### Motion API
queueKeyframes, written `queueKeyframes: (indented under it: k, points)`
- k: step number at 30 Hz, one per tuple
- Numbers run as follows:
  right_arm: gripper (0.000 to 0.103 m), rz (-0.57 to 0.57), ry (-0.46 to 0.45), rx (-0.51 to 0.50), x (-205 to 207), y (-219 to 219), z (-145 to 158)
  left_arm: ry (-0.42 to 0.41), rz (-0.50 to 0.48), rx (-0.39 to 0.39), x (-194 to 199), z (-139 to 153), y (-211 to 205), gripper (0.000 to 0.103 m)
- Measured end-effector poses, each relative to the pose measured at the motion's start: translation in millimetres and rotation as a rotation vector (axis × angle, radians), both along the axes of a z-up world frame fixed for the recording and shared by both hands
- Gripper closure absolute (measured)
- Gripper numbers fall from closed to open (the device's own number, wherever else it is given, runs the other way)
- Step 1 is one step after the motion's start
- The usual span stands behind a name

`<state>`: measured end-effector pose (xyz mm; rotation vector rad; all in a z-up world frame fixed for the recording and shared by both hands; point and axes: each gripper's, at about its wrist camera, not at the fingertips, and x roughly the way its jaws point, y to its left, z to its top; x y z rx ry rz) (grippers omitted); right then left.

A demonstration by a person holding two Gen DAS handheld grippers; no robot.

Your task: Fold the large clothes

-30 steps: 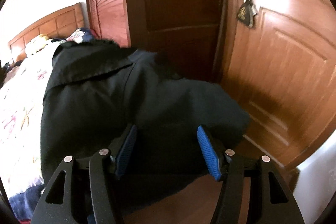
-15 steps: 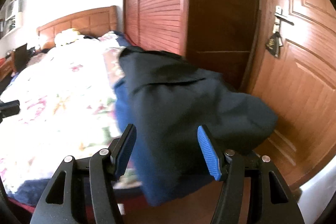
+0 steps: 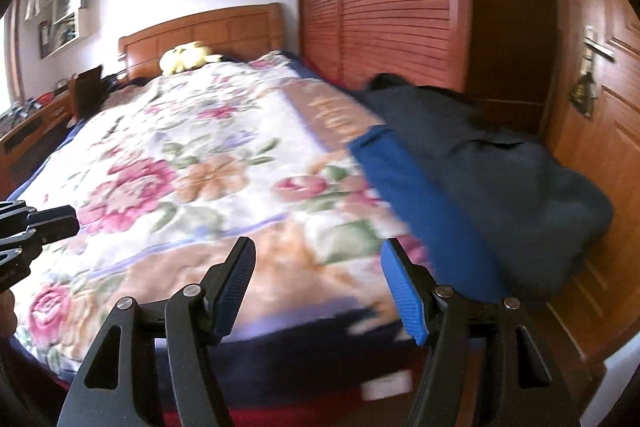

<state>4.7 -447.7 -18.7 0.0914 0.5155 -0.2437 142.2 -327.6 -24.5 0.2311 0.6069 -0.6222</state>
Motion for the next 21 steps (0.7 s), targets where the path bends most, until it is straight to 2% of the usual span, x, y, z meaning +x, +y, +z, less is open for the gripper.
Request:
queueKeyframes:
  k: [4, 11, 14, 16, 21]
  points:
    - [0.036, 0.046, 0.008, 0.005, 16, 33, -4, 0.014, 0.061, -0.021, 0, -5, 40, 0.091]
    - [0.036, 0.162, 0.009, 0.049, 38, 95, -11, 0.033, 0.223, -0.005, 2, -12, 115, 0.091]
    - [0.027, 0.196, 0.009, 0.079, 46, 115, -14, 0.022, 0.311, 0.018, -1, -16, 144, 0.091]
    - [0.022, 0.215, 0.012, 0.085, 48, 129, -14, 0.035, 0.361, 0.005, -5, -18, 166, 0.091]
    - [0.021, 0.275, 0.010, 0.078, 49, 160, -16, 0.028, 0.454, -0.004, -21, -14, 209, 0.091]
